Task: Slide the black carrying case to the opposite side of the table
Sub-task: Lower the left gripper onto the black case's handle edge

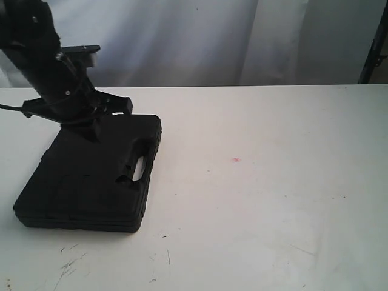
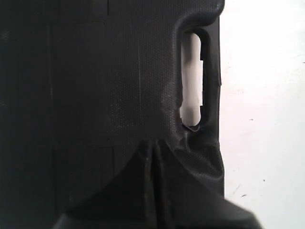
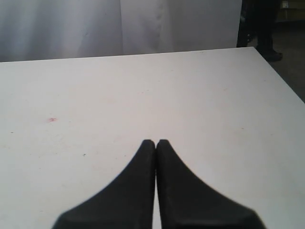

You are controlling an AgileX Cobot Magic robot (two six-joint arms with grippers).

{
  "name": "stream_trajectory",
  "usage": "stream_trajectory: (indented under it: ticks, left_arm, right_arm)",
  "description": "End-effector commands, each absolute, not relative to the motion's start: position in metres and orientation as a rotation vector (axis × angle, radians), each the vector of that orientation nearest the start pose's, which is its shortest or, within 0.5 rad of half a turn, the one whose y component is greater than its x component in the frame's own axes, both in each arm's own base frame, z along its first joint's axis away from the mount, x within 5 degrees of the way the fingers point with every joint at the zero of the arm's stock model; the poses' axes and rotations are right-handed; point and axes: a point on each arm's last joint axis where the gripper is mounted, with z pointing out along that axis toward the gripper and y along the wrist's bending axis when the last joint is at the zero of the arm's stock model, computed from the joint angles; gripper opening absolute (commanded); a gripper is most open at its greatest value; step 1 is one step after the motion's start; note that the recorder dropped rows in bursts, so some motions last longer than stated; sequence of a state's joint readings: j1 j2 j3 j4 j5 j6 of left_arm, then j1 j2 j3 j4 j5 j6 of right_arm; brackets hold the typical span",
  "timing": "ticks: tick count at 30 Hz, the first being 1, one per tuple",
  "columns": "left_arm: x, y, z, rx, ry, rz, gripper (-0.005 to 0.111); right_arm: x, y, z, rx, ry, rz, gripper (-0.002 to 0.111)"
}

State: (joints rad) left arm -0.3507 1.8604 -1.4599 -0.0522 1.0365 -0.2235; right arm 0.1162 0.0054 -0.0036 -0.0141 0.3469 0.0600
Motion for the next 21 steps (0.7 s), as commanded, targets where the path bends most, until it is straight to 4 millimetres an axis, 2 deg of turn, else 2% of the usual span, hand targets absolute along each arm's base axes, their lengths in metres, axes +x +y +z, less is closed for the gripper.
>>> stream_trajectory:
  ticks: [1,6,16,21]
  left_arm:
    - [0.371,-0.151,0.224,0.162,2.977,-0.136,0.000]
    - [0.382,-0.166,0.206,0.180,3.002,-0.128,0.000]
    - [0.393,-0.201,0.175,0.249,3.032,-0.108,0.001]
    - [0.397,-0.210,0.165,0.225,3.036,-0.052,0.001]
  right_arm:
    - [0.053,0.005,0.182,-0.055,1.830,0.103,0.000]
    - [0.053,0.005,0.182,-0.055,1.830,0.103,0.000]
    - [0.053,0.005,0.182,-0.055,1.830,0.103,0.000]
    - [0.053,0.005,0.182,-0.055,1.830,0.103,0.000]
